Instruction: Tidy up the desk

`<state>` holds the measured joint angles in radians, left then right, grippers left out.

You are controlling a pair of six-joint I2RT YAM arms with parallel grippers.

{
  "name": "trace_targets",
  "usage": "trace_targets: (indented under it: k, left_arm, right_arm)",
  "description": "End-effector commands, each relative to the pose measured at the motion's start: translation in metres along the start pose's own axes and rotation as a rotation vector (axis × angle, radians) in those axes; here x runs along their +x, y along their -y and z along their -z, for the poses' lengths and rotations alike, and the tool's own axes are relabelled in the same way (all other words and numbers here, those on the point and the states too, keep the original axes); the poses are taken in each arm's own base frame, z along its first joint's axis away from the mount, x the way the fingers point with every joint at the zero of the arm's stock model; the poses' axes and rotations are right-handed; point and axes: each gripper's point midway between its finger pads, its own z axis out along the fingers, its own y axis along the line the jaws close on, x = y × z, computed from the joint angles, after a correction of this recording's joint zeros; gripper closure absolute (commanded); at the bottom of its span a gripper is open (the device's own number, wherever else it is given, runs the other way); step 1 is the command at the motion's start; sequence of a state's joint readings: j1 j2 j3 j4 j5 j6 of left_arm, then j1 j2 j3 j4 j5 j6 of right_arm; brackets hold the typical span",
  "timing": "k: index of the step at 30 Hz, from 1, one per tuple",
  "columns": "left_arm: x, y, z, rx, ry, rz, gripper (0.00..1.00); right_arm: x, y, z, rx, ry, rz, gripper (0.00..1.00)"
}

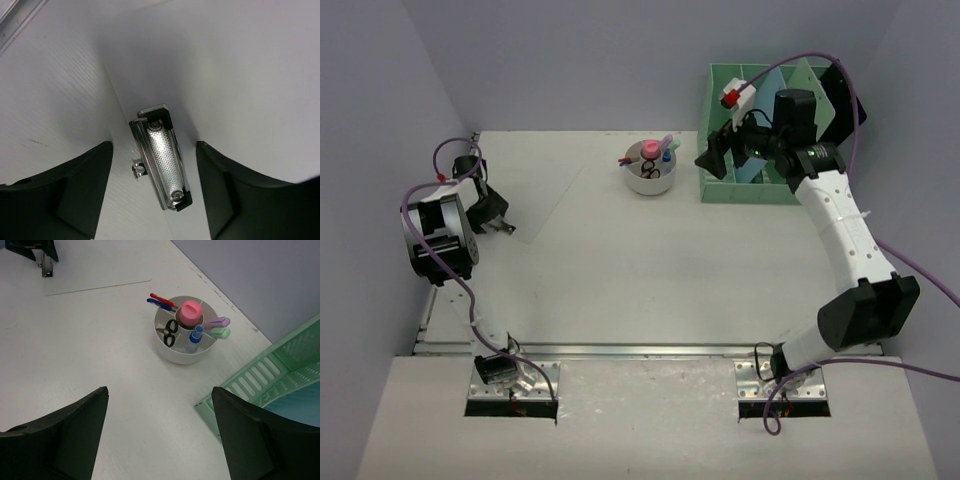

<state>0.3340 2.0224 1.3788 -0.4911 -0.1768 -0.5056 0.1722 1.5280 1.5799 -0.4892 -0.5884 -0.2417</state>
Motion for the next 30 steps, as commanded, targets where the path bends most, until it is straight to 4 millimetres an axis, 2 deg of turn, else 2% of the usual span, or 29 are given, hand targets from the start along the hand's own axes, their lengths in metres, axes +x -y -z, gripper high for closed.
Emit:
trace_targets:
  k: [1,5,8,15,20,22,23,24,25,26,28,29,30]
  left_arm:
    - [0.006,-0.006,-0.013,-0.036,-0.026,0.007,0.38]
    - [0.014,-0.018,-0.014,-0.069,-0.057,-0.002,0.56]
    - [0.018,-0.022,-0.007,-0.058,-0.076,0.015,0.66]
    - [0.013,-0.028,0.031,-0.004,-0.082,0.051,0.91]
    - [0.015,-0.038,0.057,0.015,-0.096,0.058,0.94]
    - [0.017,-0.039,0.068,0.040,-0.111,0.067,0.95]
    - [0.018,-0.038,0.073,0.059,-0.120,0.076,0.96]
    - [0.021,-0.040,0.076,0.062,-0.136,0.081,0.97]
    - [0.019,-0.045,0.079,0.067,-0.137,0.097,1.00]
    - [0.026,-0.043,0.080,0.096,-0.173,0.105,1.00]
    - [0.028,-0.046,0.082,0.103,-0.186,0.117,1.00]
    - [0.031,-0.046,0.085,0.116,-0.200,0.118,1.00]
    - [0.033,-0.046,0.086,0.121,-0.209,0.120,1.00]
  right_arm:
    - [-0.004,-0.016,-0.008,-0.060,0.013,0.053,0.16]
    - [-0.001,-0.037,-0.017,-0.119,0.007,0.093,0.17]
    - [0.004,-0.058,-0.027,-0.183,-0.005,0.122,0.18]
    - [0.007,-0.117,-0.050,-0.362,0.020,0.266,0.19]
    - [0.015,-0.156,-0.070,-0.446,0.073,0.431,0.19]
    - [0.021,-0.180,-0.085,-0.453,0.100,0.547,0.19]
    - [0.034,-0.202,-0.092,-0.491,0.103,0.602,0.19]
    - [0.025,-0.204,-0.101,-0.443,0.150,0.661,0.19]
    - [0.027,-0.212,-0.106,-0.437,0.168,0.694,0.19]
    - [0.030,-0.227,-0.114,-0.435,0.209,0.755,0.19]
    - [0.031,-0.240,-0.124,-0.427,0.255,0.808,0.20]
    - [0.039,-0.254,-0.128,-0.443,0.273,0.849,0.22]
    - [0.030,-0.259,-0.135,-0.412,0.334,0.885,0.23]
